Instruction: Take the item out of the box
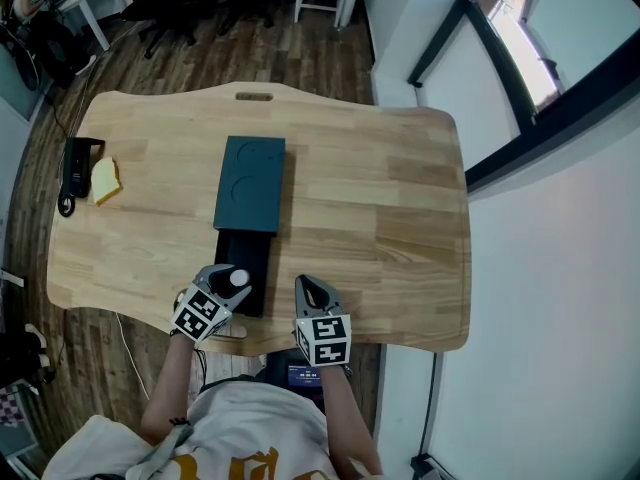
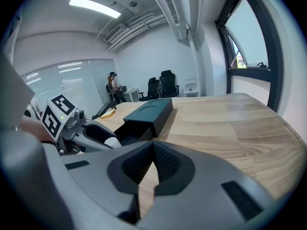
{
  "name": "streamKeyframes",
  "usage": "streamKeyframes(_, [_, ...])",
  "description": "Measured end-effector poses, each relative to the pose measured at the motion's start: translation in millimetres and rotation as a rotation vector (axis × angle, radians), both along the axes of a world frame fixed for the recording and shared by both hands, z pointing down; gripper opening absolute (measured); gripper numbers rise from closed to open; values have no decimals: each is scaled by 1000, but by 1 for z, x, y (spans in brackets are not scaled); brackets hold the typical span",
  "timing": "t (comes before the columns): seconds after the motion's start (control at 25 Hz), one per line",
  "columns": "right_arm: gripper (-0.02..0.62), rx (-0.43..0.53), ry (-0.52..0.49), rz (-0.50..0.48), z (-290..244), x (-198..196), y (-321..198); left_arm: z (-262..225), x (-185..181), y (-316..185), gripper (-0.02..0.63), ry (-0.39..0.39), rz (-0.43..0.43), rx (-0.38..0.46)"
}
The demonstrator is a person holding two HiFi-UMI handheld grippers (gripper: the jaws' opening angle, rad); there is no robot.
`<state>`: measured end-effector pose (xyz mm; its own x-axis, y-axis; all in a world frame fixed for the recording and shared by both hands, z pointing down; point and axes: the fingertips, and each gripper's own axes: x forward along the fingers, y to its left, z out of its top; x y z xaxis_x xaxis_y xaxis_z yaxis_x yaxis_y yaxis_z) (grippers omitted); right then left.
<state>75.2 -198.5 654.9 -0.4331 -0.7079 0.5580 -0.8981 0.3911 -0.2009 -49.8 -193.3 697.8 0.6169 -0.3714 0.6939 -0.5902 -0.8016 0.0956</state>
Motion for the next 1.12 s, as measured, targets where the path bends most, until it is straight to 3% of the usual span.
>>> streamKeyframes(0.32, [6, -1, 3, -1, -2, 0, -1, 11, 0, 3, 186, -53, 34, 6])
streamKeyframes(0.64, [6, 3, 1, -6, -3, 0, 0, 8, -3, 0, 179, -58, -8, -21])
streamKeyframes(1.12, [6, 36, -7, -4, -19, -2, 0, -12, -6, -13, 178, 12, -101, -15])
